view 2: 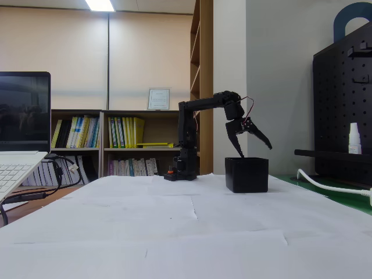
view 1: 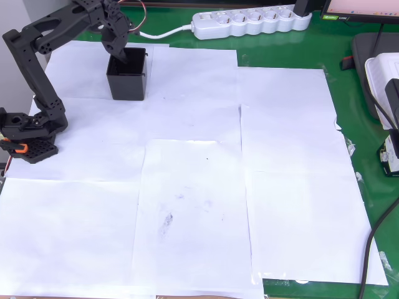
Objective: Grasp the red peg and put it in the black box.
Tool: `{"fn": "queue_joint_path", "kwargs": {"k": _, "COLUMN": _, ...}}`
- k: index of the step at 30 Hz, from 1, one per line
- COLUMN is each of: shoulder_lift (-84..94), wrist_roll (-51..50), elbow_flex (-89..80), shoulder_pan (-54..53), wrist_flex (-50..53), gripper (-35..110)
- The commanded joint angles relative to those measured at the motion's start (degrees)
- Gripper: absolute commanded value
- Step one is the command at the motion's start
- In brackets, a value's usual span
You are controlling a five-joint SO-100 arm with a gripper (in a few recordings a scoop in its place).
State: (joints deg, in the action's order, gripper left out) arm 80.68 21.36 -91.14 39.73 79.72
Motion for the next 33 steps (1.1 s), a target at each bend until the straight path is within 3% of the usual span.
{"fn": "queue_joint_path", "kwargs": {"k": 1, "shoulder_lift": -0.6, "wrist_roll": 0.1, "elbow_flex": -7.8, "shoulder_pan": -1.2, "wrist_flex": 3.4, "gripper": 37}}
{"fn": "queue_joint_path", "kwargs": {"k": 2, "shoulder_lift": -0.6, "wrist_roll": 0.4, "elbow_flex": -9.0, "shoulder_pan": -1.9, "wrist_flex": 4.9, "gripper": 31}}
{"fn": "queue_joint_path", "kwargs": {"k": 4, "shoulder_lift": -0.9, "wrist_roll": 0.2, "elbow_flex": -11.4, "shoulder_pan": -4.0, "wrist_flex": 8.4, "gripper": 0}}
{"fn": "queue_joint_path", "kwargs": {"k": 7, "shoulder_lift": -2.2, "wrist_roll": 1.1, "elbow_flex": -12.7, "shoulder_pan": -7.3, "wrist_flex": 13.2, "gripper": 0}}
{"fn": "queue_joint_path", "kwargs": {"k": 14, "shoulder_lift": -11.2, "wrist_roll": 17.8, "elbow_flex": -10.8, "shoulder_pan": -21.5, "wrist_flex": 18.3, "gripper": 0}}
{"fn": "queue_joint_path", "kwargs": {"k": 17, "shoulder_lift": -18.4, "wrist_roll": 27.7, "elbow_flex": -1.2, "shoulder_pan": -32.0, "wrist_flex": 7.3, "gripper": 0}}
{"fn": "queue_joint_path", "kwargs": {"k": 26, "shoulder_lift": -32.9, "wrist_roll": 58.0, "elbow_flex": 55.4, "shoulder_pan": -49.1, "wrist_flex": -49.9, "gripper": 0}}
{"fn": "queue_joint_path", "kwargs": {"k": 33, "shoulder_lift": -46.3, "wrist_roll": 69.3, "elbow_flex": 79.0, "shoulder_pan": -51.1, "wrist_flex": -54.7, "gripper": 0}}
